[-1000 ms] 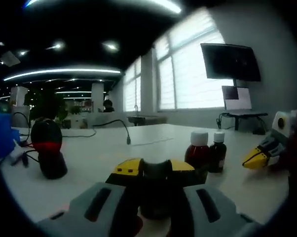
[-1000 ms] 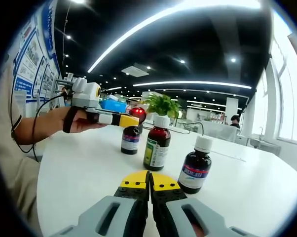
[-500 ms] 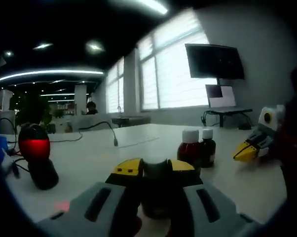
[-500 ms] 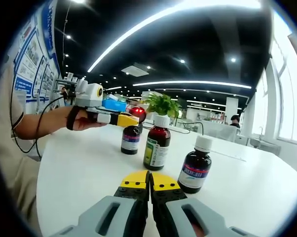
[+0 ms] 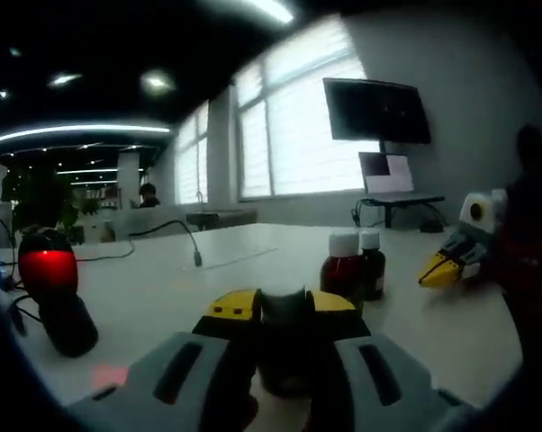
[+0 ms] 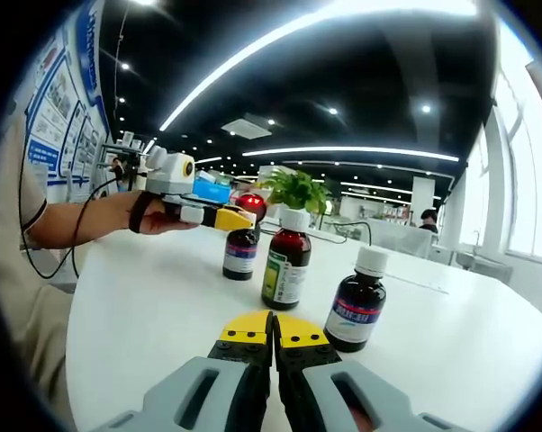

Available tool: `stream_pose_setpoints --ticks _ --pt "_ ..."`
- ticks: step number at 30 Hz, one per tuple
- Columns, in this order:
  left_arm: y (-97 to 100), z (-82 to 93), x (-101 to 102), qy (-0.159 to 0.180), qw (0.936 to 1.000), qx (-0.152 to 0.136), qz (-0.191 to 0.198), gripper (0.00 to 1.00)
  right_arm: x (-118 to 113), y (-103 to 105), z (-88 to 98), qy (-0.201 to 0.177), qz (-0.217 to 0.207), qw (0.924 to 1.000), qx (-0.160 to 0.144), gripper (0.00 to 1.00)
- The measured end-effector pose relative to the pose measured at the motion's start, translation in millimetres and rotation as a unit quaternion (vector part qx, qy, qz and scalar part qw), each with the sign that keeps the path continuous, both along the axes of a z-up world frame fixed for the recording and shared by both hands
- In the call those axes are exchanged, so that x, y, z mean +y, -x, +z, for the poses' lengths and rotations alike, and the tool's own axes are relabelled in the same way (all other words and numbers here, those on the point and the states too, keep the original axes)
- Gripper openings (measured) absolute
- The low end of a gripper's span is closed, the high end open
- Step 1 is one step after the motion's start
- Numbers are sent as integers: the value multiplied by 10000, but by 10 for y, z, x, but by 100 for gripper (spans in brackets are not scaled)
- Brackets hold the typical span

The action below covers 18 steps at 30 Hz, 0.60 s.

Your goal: Rotate the medicine bottle to make it face forward pick up the medicine bottle inspect the drug traceability code place the medicine on the table

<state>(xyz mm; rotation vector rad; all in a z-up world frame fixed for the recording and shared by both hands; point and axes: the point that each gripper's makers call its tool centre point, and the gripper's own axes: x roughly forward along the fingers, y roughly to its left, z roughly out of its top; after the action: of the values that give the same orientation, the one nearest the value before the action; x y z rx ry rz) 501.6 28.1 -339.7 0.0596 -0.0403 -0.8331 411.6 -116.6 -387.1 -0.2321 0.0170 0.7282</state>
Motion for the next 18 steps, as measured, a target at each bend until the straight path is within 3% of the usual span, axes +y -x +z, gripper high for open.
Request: stream_pose_setpoints --ticks 13,16,18 --pt "14 -21 -15 -24 10000 75 -29 12 4 -3 -3 7 1 10000 3 0" --pt "1 -31 -7 -12 10000 90 23 23 4 -3 -1 0 1 10000 5 0" --pt "13 35 -10 350 9992 185 -8 25 6 -2 -1 3 5 10000 6 0"
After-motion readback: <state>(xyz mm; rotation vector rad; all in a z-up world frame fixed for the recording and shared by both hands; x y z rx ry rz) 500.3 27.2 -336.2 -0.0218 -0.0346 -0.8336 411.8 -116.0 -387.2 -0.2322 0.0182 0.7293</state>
